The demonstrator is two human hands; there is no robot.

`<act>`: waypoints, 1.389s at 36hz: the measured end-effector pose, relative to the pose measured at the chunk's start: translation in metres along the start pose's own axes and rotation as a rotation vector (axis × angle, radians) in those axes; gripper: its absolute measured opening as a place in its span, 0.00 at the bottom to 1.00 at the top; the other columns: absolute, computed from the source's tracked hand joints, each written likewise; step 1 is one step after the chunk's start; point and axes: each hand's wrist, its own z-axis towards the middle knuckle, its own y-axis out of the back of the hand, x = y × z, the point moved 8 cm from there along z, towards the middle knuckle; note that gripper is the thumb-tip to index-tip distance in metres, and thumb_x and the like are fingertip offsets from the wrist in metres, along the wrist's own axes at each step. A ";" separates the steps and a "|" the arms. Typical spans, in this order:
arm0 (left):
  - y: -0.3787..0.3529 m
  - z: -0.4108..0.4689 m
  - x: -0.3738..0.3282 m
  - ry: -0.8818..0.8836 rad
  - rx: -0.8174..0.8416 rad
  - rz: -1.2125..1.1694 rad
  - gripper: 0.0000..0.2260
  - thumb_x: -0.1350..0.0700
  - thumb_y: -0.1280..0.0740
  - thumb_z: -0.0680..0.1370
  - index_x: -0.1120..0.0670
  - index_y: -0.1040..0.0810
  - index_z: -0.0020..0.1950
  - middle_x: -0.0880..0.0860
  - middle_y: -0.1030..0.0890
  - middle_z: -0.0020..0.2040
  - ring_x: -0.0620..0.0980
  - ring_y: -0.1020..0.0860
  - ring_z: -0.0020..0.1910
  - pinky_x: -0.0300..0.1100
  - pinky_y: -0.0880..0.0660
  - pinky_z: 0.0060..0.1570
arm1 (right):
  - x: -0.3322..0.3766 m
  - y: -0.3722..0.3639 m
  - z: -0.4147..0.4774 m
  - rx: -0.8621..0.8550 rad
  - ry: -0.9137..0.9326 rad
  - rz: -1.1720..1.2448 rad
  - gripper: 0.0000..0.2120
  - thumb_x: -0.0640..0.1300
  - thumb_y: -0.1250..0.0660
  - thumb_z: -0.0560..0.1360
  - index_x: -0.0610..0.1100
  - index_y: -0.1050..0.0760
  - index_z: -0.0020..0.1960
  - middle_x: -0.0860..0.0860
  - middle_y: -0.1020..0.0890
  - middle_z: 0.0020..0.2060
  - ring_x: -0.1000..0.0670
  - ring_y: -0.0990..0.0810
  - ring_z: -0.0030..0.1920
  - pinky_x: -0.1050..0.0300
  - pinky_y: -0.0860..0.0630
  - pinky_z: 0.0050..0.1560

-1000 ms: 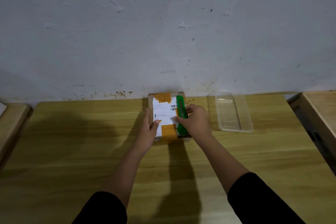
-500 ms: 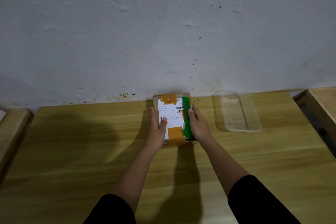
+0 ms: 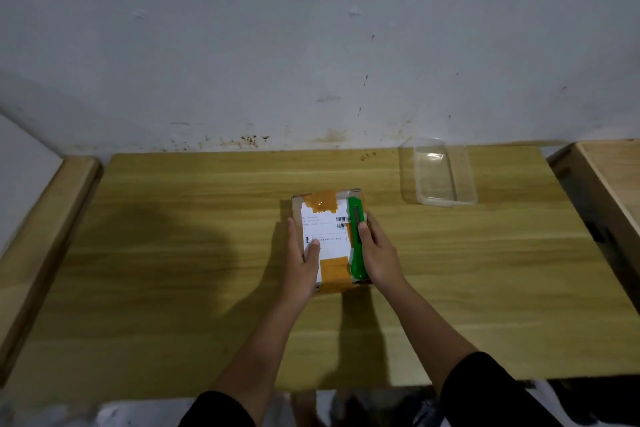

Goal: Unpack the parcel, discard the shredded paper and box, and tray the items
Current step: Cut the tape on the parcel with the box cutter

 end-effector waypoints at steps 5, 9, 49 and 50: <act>-0.001 -0.028 0.018 0.001 -0.069 -0.038 0.28 0.57 0.42 0.81 0.46 0.53 0.76 0.48 0.37 0.73 0.48 0.32 0.67 0.45 0.28 0.61 | -0.013 0.006 -0.029 0.007 0.041 0.024 0.23 0.54 0.47 0.80 0.52 0.40 0.74 0.49 0.25 0.65 0.49 0.23 0.60 0.49 0.25 0.59; -0.003 -0.037 0.017 -0.027 -0.081 -0.004 0.28 0.56 0.42 0.81 0.46 0.53 0.76 0.49 0.41 0.76 0.48 0.34 0.70 0.44 0.32 0.63 | -0.016 0.006 -0.039 0.054 0.030 0.024 0.32 0.60 0.42 0.76 0.51 0.47 0.76 0.51 0.31 0.70 0.48 0.28 0.66 0.47 0.28 0.65; 0.028 0.022 -0.030 -0.149 -0.228 0.503 0.28 0.49 0.43 0.80 0.55 0.50 0.77 0.56 0.56 0.78 0.51 0.51 0.76 0.45 0.43 0.69 | 0.012 0.053 -0.013 0.023 0.217 -0.002 0.27 0.37 0.47 0.81 0.52 0.51 0.76 0.53 0.23 0.44 0.52 0.24 0.37 0.62 0.24 0.39; 0.030 0.024 -0.030 -0.157 -0.213 0.523 0.28 0.48 0.42 0.80 0.54 0.49 0.77 0.55 0.55 0.78 0.51 0.51 0.76 0.45 0.43 0.69 | 0.013 0.054 -0.013 0.022 0.218 -0.008 0.27 0.37 0.47 0.81 0.51 0.51 0.76 0.53 0.23 0.44 0.52 0.24 0.36 0.63 0.24 0.38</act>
